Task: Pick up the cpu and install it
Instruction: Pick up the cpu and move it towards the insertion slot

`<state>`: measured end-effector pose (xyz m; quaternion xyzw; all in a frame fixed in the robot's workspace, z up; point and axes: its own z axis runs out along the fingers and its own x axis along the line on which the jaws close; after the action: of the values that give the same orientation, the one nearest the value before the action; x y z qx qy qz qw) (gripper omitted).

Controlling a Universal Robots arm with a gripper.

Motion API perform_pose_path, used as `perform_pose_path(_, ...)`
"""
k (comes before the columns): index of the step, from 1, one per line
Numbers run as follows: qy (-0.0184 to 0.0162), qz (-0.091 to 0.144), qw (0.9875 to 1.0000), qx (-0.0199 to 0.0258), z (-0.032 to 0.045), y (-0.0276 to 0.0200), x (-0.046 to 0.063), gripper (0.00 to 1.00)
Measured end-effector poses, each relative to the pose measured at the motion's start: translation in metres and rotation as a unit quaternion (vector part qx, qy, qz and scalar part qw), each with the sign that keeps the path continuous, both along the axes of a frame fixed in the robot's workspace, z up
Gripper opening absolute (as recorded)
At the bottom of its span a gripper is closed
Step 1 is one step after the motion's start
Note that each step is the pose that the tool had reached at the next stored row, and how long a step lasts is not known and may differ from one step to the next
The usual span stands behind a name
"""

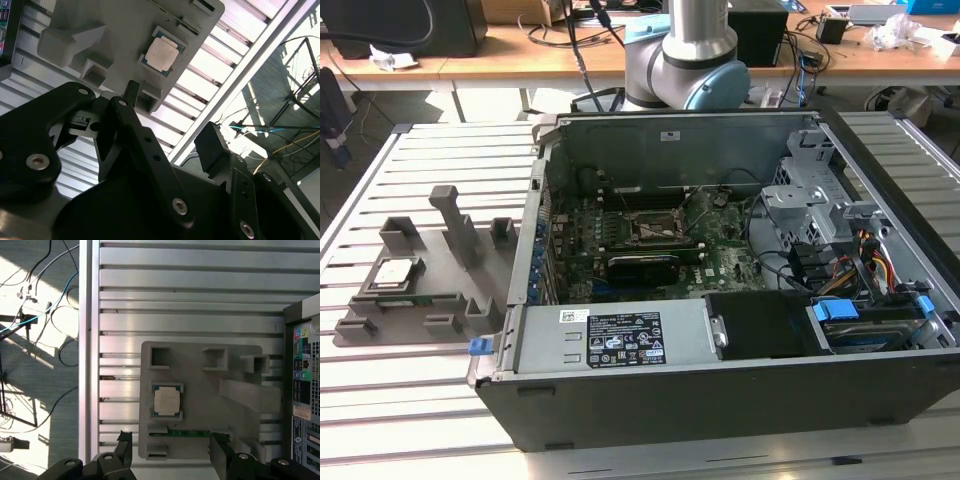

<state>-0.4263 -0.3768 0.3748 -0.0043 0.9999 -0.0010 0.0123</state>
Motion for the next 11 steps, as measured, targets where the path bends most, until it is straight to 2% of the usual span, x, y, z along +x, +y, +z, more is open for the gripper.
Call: perform_pose_path(11,0.0001,0.000,1.0000,0.0000,-0.0053,0.0000,0.0000,0.72)
